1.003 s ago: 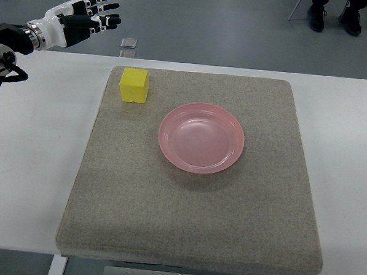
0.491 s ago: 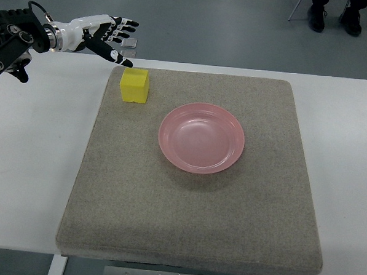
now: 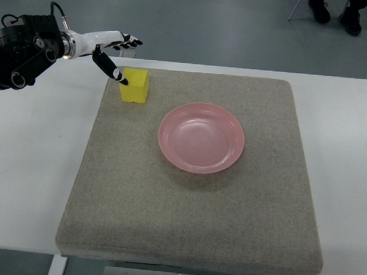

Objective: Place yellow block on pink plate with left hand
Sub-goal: 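Lower the left hand onto the yellow cube and close fingers around it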

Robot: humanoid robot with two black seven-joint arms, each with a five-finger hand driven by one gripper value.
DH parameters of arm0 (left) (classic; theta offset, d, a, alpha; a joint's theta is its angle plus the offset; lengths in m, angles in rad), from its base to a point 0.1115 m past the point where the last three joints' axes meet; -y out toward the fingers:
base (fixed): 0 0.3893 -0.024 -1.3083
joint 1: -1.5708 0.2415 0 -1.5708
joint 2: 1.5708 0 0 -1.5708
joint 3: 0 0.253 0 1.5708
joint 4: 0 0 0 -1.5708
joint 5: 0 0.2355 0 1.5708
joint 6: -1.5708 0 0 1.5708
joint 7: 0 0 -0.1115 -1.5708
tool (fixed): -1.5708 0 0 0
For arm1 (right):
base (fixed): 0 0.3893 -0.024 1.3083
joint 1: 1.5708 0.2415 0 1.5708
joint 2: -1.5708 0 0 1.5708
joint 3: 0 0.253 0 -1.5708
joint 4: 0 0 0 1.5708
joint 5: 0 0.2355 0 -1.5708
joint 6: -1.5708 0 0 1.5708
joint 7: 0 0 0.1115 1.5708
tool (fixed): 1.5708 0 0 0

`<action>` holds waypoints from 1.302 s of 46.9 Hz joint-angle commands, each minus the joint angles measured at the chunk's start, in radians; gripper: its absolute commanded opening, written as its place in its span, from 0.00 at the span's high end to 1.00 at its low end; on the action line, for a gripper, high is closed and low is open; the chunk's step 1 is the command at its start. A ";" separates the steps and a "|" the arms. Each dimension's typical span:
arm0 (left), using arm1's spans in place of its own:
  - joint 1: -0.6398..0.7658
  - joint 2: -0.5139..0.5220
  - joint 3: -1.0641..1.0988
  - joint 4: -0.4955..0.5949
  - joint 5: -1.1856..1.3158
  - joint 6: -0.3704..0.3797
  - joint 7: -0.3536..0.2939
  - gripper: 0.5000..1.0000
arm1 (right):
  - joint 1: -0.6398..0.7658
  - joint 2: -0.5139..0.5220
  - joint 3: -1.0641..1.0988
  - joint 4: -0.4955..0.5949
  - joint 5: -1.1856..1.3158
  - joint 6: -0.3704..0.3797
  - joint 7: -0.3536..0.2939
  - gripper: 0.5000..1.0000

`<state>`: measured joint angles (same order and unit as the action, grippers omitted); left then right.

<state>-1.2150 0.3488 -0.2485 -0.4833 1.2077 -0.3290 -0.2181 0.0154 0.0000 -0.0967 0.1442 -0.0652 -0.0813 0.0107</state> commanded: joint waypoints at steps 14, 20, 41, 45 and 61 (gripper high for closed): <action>0.002 -0.028 0.002 0.000 0.108 0.024 0.000 0.01 | 0.000 0.000 0.000 0.000 -0.001 -0.001 0.000 0.15; 0.002 -0.037 0.002 0.000 0.136 0.028 0.000 0.01 | 0.000 0.000 0.000 0.000 -0.001 0.000 0.000 0.15; 0.014 -0.079 0.051 0.012 0.187 0.080 0.002 0.02 | 0.000 0.000 0.000 0.000 -0.001 0.000 0.000 0.15; 0.012 -0.083 0.077 0.014 0.187 0.096 0.002 0.02 | 0.000 0.000 0.000 0.000 -0.001 0.000 0.000 0.15; 0.017 -0.106 0.086 0.017 0.185 0.111 0.002 0.29 | 0.001 0.000 0.000 0.000 -0.001 0.000 0.000 0.15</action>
<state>-1.1981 0.2428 -0.1625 -0.4664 1.3930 -0.2178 -0.2163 0.0155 0.0000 -0.0963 0.1442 -0.0657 -0.0814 0.0108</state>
